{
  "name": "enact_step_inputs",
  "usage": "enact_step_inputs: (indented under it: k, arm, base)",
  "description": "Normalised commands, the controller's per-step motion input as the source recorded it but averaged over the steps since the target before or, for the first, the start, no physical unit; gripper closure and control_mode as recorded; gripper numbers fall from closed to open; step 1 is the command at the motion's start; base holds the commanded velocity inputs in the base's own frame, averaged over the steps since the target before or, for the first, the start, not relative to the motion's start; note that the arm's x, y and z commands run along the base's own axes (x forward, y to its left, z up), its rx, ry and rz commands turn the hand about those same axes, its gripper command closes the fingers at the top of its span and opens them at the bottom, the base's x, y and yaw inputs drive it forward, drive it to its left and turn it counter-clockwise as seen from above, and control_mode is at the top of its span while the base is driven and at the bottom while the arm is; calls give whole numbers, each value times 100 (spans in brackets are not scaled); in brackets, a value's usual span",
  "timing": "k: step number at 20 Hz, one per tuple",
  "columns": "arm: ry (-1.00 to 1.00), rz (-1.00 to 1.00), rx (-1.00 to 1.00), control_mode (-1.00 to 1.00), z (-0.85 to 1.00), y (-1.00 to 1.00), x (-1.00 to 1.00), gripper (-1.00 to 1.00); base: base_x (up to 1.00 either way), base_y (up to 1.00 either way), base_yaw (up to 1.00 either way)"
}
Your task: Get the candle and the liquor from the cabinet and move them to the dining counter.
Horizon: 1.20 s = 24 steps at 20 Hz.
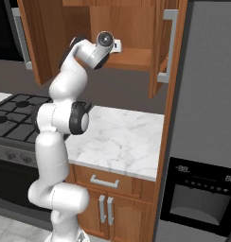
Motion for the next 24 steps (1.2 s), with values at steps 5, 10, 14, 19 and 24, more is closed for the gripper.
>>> enact_step_inputs:
  k: [5, 10, 14, 19, 24]
  arm:
    - [0, 0, 0, -100, 0, 0, 0, -100]
    - [0, 0, 0, -100, 0, 0, 0, -100]
    - [0, 0, 0, -100, 0, 0, 0, -100]
    - [0, 0, 0, -100, 0, 0, 0, -100]
    - [0, 0, 0, -100, 0, 0, 2, 100]
  base:
    - [0, 0, 0]
    - [0, 0, 0]
    - [0, 0, 0]
    - [0, 0, 0]
    - [0, 0, 0]
